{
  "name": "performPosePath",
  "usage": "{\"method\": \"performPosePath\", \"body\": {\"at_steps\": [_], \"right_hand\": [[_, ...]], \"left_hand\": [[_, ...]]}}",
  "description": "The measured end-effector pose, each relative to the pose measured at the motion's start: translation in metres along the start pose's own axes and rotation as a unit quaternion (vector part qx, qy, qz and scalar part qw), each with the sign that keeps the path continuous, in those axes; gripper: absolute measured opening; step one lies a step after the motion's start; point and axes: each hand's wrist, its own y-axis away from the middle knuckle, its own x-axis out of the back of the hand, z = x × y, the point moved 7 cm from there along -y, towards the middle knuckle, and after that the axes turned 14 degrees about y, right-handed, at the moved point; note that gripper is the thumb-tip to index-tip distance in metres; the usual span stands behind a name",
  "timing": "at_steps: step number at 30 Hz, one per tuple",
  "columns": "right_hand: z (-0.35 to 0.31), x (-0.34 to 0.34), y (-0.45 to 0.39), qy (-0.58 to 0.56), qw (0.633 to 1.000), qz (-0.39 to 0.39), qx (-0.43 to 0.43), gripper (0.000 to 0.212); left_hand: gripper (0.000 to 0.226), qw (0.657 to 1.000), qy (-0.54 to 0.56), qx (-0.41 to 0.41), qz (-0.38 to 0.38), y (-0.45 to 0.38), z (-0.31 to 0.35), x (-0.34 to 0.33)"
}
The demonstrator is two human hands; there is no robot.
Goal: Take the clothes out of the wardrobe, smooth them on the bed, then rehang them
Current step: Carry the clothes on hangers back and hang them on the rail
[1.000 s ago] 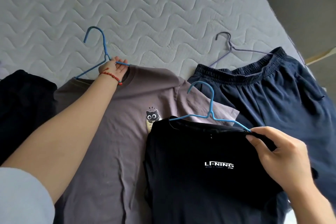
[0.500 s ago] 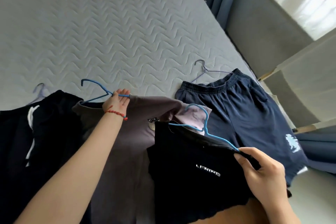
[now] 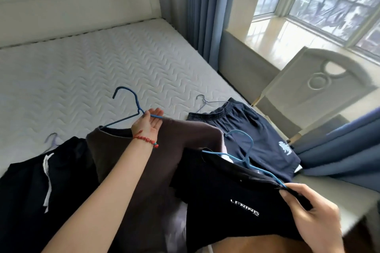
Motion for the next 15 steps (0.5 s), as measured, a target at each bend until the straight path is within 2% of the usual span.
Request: {"method": "performPosePath", "body": {"at_steps": [7, 15], "right_hand": [[-0.033, 0.095, 0.068, 0.021, 0.997, 0.062, -0.037, 0.029], [-0.059, 0.188, 0.122, -0.030, 0.994, 0.097, -0.050, 0.060]], "left_hand": [[0.025, 0.992, 0.023, 0.030, -0.119, 0.093, 0.033, -0.041], [0.022, 0.982, 0.043, -0.002, -0.185, 0.197, 0.085, -0.056]]}}
